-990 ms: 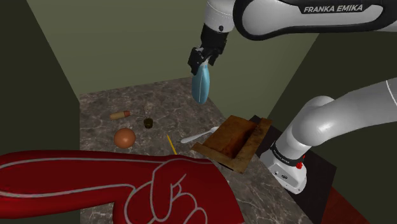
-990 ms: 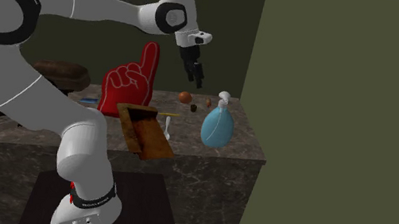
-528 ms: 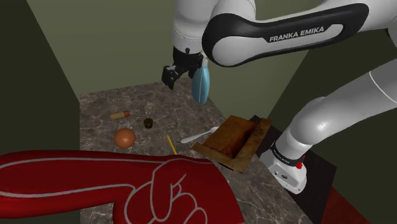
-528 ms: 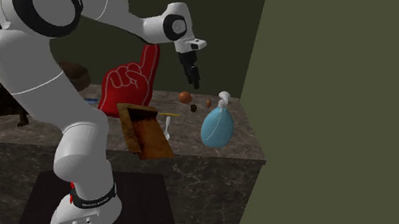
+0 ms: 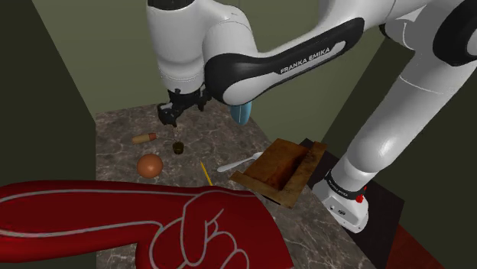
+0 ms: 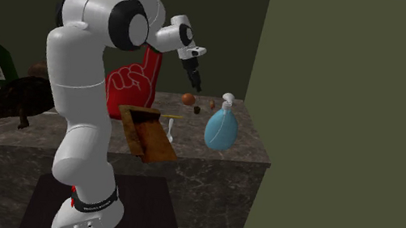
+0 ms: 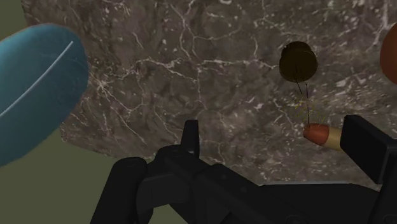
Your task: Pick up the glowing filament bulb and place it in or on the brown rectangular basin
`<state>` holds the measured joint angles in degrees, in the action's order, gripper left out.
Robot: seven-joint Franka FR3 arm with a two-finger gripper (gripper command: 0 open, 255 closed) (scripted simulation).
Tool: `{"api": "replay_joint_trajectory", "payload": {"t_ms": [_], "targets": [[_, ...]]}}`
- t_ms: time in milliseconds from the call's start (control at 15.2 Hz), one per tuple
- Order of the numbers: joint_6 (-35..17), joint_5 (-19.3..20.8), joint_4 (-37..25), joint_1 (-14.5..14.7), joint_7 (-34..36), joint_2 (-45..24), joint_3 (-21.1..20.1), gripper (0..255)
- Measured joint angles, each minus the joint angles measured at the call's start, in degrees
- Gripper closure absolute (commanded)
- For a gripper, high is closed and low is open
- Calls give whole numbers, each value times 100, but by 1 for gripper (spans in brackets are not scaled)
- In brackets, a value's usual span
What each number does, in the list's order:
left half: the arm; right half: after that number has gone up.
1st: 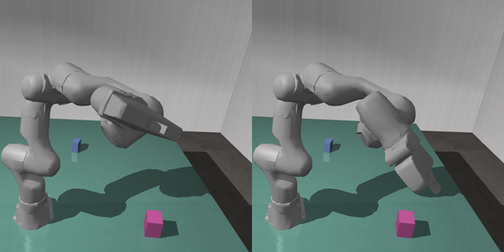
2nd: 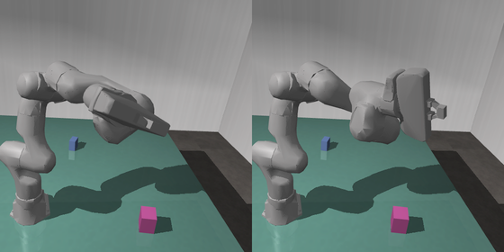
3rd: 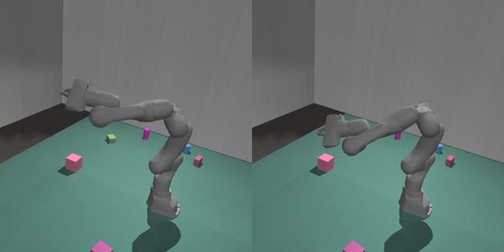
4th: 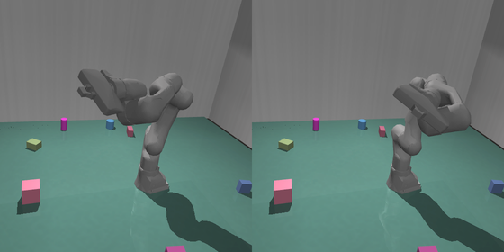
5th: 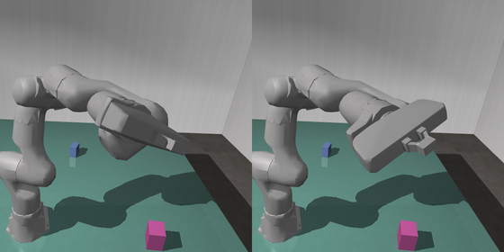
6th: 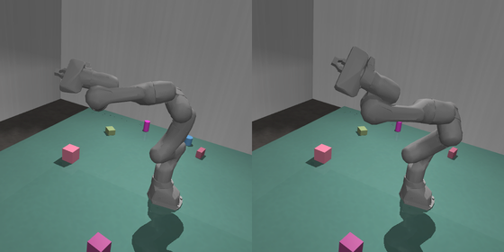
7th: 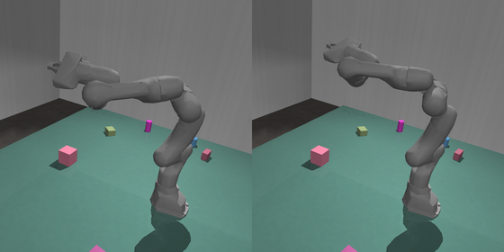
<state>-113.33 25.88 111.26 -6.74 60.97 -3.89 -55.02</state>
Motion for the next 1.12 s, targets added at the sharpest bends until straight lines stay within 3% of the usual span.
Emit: {"api": "replay_joint_trajectory", "payload": {"t_ms": [198,264,726,1122], "targets": [[452,1026,-708,562,805,-1112,75,0],[488,1191,-789,685,939,-1287,132,0],[193,1543,-626,756,1172,-1593,314,0],[154,1577,-602,758,1194,-1621,332,0]]}}
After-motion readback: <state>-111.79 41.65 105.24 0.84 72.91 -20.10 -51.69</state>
